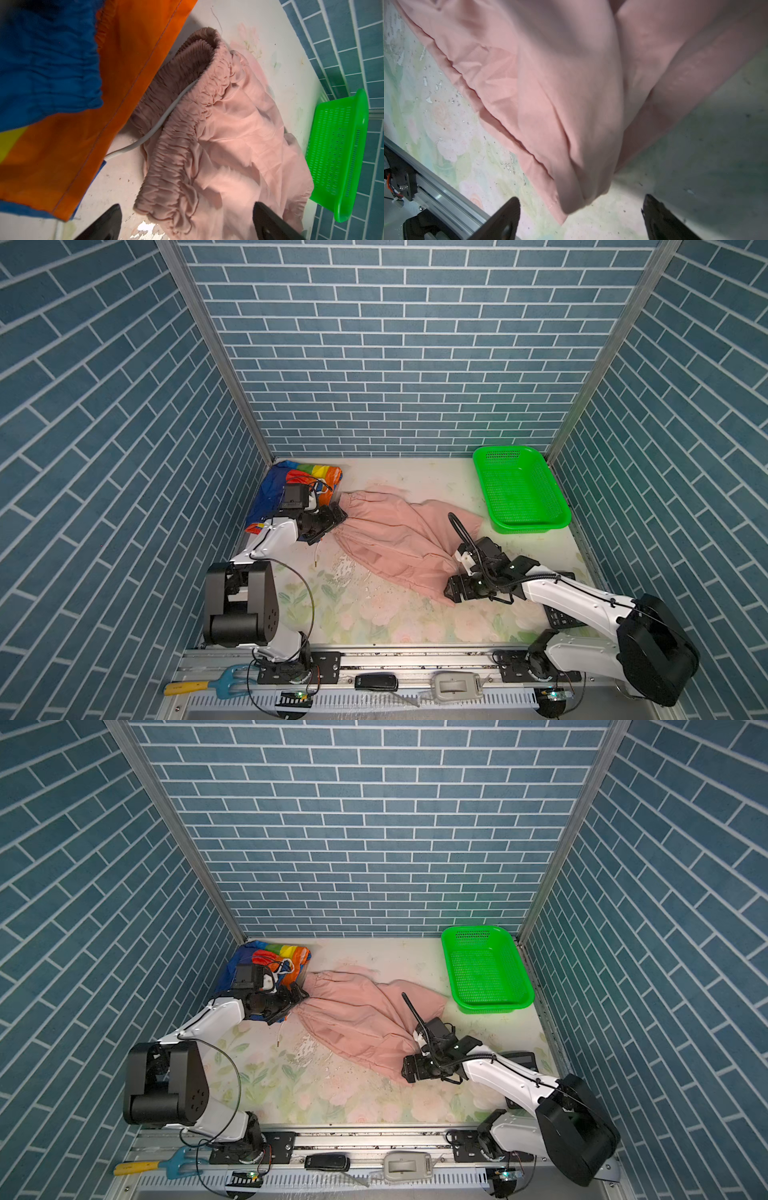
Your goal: Fold and stack the shorts
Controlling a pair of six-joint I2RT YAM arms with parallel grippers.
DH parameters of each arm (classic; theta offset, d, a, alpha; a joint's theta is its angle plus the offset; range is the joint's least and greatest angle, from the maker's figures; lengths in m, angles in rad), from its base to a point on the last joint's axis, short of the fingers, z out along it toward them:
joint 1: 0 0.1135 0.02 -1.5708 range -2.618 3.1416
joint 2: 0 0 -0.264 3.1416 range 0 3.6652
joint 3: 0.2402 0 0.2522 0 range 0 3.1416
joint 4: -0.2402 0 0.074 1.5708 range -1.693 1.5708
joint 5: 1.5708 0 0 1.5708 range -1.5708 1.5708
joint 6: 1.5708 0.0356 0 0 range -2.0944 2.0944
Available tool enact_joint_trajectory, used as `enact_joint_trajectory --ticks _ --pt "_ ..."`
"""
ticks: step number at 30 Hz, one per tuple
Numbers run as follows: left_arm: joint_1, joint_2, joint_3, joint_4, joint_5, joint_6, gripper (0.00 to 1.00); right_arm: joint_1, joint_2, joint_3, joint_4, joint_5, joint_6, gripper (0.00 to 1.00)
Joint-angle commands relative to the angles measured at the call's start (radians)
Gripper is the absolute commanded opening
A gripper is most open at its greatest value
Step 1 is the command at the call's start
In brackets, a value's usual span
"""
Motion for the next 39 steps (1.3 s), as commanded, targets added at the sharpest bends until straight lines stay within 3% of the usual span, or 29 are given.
enact_joint_trajectory --ticks 1,6,14,24,32,36,39 --pt "-0.007 -0.008 -0.043 -0.011 -0.006 0.008 1.0 0.026 0.033 -0.013 0.05 0.013 0.038 0.95" --pt "-0.012 0.036 -0.052 0.065 0.008 -0.038 0.98 0.057 0.092 -0.006 0.058 0.052 0.058 0.91" --pt "-0.039 0.046 -0.024 0.073 0.001 -0.053 1.0 0.07 0.13 -0.004 0.009 0.137 0.089 0.62" --pt "-0.039 0.031 -0.025 0.063 0.001 -0.051 1.0 0.075 0.249 0.037 0.004 0.217 0.055 0.02" --pt "-0.049 0.015 -0.045 0.113 0.046 -0.099 1.0 -0.01 0.223 0.085 -0.112 0.321 -0.04 0.0" --pt "-0.072 0.007 -0.046 0.121 0.052 -0.11 1.0 -0.156 0.181 0.085 -0.093 0.214 -0.081 0.0" --pt "-0.087 0.01 -0.059 0.145 0.062 -0.127 1.0 -0.215 0.193 0.145 -0.142 0.222 -0.122 0.0"
